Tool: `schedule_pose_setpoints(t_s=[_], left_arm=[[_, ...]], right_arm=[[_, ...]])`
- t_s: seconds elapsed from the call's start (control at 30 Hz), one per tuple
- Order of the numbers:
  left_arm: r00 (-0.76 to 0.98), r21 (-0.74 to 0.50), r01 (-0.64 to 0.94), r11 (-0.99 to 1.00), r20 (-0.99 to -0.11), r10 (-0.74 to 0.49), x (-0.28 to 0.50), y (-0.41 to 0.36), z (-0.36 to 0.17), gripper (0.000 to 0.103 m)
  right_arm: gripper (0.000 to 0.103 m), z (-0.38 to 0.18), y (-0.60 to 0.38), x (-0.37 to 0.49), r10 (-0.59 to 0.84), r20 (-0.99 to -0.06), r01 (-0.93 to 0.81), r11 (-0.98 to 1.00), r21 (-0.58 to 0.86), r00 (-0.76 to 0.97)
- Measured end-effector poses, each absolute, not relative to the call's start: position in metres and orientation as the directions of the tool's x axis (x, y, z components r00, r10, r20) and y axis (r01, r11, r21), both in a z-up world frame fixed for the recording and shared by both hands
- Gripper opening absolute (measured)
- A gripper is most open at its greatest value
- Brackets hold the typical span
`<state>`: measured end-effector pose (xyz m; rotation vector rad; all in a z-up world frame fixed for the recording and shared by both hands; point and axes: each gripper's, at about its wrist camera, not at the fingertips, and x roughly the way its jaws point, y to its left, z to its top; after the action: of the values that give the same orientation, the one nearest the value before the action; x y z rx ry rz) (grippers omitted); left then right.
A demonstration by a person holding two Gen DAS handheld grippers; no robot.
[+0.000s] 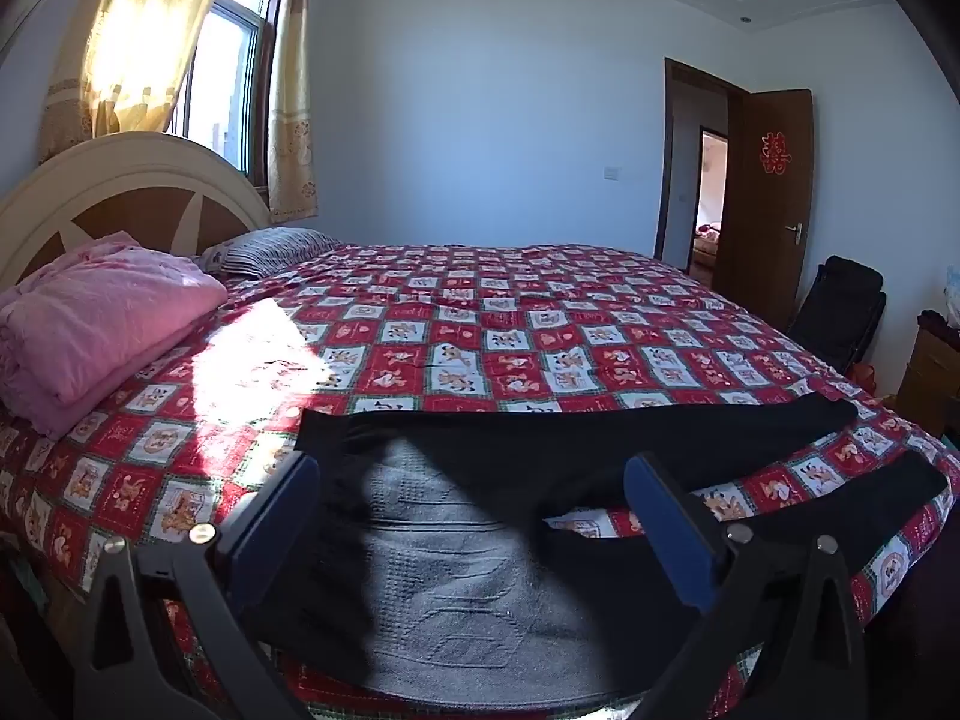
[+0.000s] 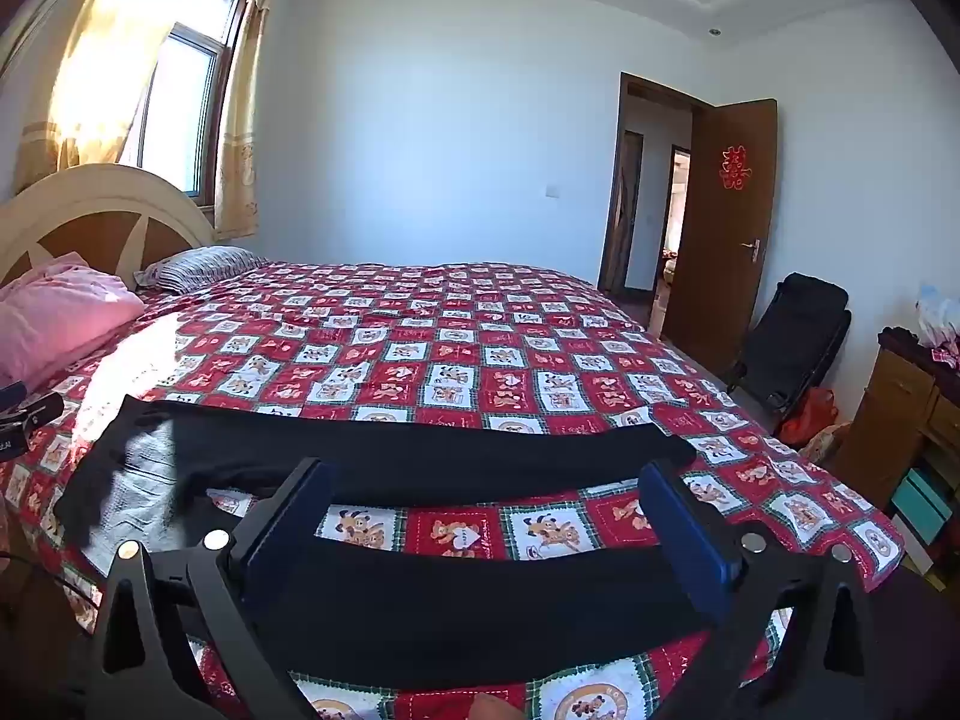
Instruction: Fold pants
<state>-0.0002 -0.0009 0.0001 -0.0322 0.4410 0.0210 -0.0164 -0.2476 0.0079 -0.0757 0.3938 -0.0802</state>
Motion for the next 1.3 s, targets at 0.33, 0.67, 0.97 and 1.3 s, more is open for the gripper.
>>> schedule_pose_setpoints(t_s=[0.33,0.67,0.97,1.3], left_arm=[[0.902,-0.063,-0.046,0.997,-0.431,0.014,0.001,0.002,-0.007,0.103],[0.909,-0.071,-0.041,0.997,-0.416,0.008,-0.002,0.008,0.001,0.103],[0.911,-0.071,-0.041,0.997,-0.412,0.008,-0.001,0.007,0.003,0.103],[0.916,-0.066,-0.045,0.997,-0.401,0.014,-0.002,0.008,0.007,0.103]], right_arm=[[0.102,0.003,-0.241,-0.018,-0.098,-0.380,0.064,0.993,-0.101,0.920],[0.102,0.002,-0.242,-0.015,-0.094,-0.388,0.058,0.993,-0.103,0.917],[0.102,0.003,-0.243,-0.015,-0.097,-0.388,0.062,0.993,-0.102,0.917],[0.102,0.001,-0.242,-0.013,-0.099,-0.395,0.061,0.992,-0.107,0.913]])
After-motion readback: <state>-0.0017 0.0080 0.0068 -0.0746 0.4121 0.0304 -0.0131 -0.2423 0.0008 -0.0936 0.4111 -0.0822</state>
